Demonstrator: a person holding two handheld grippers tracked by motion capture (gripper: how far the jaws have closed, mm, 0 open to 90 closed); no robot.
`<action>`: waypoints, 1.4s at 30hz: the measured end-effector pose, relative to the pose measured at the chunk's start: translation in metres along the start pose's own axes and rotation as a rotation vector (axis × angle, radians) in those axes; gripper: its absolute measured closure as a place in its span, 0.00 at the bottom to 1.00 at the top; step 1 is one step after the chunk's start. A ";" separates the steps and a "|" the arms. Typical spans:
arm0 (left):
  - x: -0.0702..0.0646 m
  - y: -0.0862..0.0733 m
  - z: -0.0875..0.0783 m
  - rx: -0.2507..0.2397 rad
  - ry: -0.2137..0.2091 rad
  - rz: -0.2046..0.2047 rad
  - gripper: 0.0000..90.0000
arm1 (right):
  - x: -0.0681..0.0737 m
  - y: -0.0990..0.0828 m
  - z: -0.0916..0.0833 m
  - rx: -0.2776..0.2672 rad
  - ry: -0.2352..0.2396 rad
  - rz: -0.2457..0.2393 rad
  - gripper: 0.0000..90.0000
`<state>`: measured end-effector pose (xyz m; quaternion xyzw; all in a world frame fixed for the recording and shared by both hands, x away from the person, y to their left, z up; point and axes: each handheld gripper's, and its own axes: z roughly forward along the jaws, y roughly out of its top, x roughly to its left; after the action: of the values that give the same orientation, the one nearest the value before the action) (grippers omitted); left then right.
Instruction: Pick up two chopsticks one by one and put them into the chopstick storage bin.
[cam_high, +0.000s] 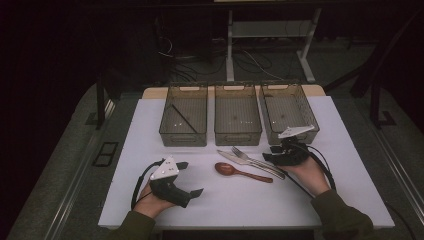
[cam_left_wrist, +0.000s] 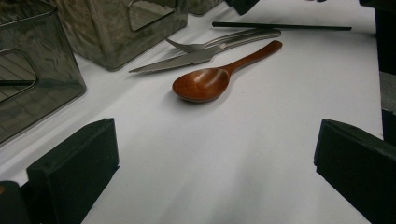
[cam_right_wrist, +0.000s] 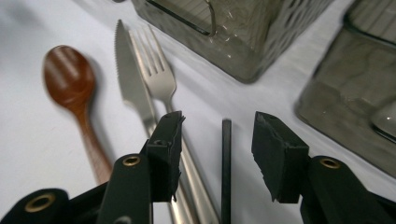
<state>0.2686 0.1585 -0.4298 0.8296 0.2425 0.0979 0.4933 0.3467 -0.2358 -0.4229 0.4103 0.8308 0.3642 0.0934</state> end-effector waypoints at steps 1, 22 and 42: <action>0.000 0.000 0.000 -0.001 0.000 -0.001 0.00 | 0.000 -0.002 -0.006 -0.003 0.007 -0.007 0.58; 0.000 0.000 0.000 0.005 0.002 0.001 0.00 | 0.001 -0.072 -0.068 0.027 0.000 -0.025 0.78; -0.001 0.000 0.000 0.005 -0.002 -0.002 0.00 | -0.002 -0.089 -0.055 0.084 -0.030 -0.013 0.93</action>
<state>0.2681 0.1582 -0.4300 0.8307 0.2430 0.0959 0.4917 0.2682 -0.3016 -0.4448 0.4140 0.8464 0.3224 0.0908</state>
